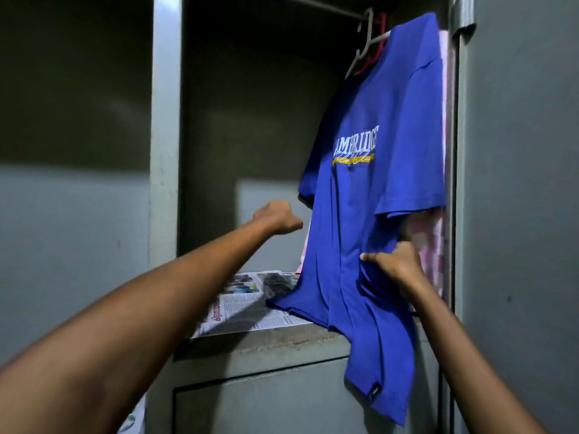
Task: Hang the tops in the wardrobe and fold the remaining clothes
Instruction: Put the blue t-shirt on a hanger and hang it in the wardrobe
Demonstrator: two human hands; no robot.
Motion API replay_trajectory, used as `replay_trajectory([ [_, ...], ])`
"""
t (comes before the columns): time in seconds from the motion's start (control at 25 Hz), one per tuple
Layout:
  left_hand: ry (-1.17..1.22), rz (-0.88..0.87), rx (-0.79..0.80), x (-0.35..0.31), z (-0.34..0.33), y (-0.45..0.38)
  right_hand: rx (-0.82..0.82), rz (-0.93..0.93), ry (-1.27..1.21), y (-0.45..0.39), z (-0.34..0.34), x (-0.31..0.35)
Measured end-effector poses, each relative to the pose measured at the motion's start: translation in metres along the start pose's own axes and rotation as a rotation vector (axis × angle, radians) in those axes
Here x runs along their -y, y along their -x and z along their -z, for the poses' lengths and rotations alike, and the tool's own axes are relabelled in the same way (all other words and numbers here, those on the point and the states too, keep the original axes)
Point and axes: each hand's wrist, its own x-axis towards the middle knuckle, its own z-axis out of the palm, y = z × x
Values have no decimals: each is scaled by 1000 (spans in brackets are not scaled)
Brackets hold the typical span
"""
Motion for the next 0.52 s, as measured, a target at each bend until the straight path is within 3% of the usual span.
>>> replay_trajectory([
  [0.16, 93, 6, 234, 8, -58, -21, 70, -69, -57, 5, 4, -20],
  [0.32, 443, 27, 386, 5, -99, -57, 86, -65, -105, -6, 7, -32],
  [0.52, 841, 103, 467, -4, -119, -88, 127, -87, -134, -23, 19, -34],
])
